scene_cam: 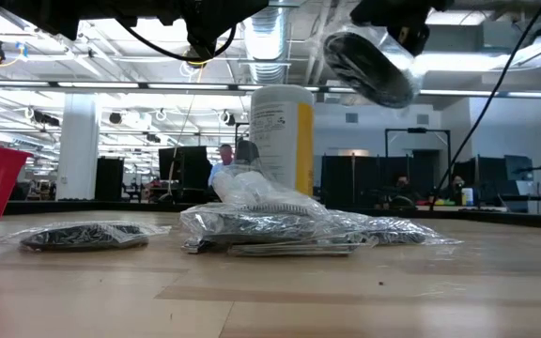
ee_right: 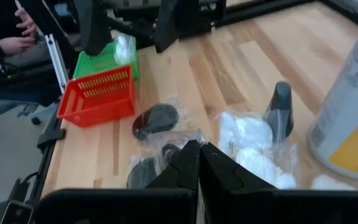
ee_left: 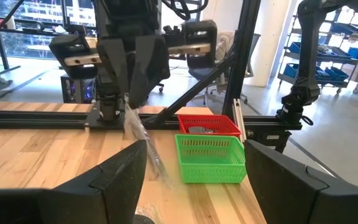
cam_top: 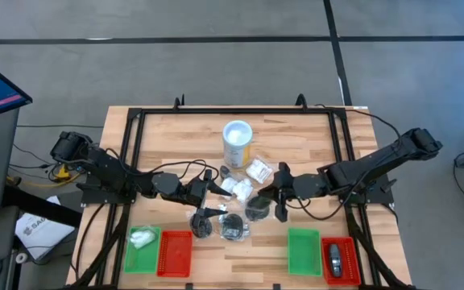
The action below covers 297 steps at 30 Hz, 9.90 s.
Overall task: Pick & Place Travel size toiletries
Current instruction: Put the hairbrush into the left red bin, then put the cotton pack into the left green bin
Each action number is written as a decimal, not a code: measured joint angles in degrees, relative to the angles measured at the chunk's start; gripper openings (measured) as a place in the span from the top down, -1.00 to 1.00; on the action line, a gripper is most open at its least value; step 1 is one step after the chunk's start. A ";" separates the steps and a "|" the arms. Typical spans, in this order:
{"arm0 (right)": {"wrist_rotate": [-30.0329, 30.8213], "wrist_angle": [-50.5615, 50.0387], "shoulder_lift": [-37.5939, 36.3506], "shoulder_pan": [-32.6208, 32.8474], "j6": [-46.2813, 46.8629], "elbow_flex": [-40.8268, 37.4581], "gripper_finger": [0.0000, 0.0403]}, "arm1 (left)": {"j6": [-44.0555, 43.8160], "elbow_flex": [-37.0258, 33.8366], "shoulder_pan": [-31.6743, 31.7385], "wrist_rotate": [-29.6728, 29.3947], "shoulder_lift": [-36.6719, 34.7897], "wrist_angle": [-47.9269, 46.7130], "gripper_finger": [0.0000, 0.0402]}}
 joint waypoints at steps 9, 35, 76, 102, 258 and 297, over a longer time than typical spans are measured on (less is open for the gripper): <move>1.90 5.03 -0.02 0.00 -3.36 0.99 1.00 | 0.01 0.00 0.00 -0.01 0.00 0.13 -0.29; 9.33 11.07 0.42 -0.81 -9.84 7.96 1.00 | 0.45 0.00 1.61 -8.79 0.00 5.75 -0.29; 12.03 19.55 0.55 -3.76 -14.28 7.96 1.00 | 0.45 0.00 9.75 -5.87 0.00 17.11 -0.27; 11.92 18.22 0.55 -3.76 -14.29 7.96 1.00 | 2.02 1.25 9.71 -1.60 0.00 16.58 0.99; 11.90 9.50 0.55 0.52 -15.71 7.93 0.10 | -64.74 -6.40 -49.66 -46.12 -17.15 -61.98 0.49; 11.87 9.28 0.55 0.46 -15.71 7.91 0.10 | -46.33 -6.40 -22.19 -34.14 -20.01 -56.17 0.49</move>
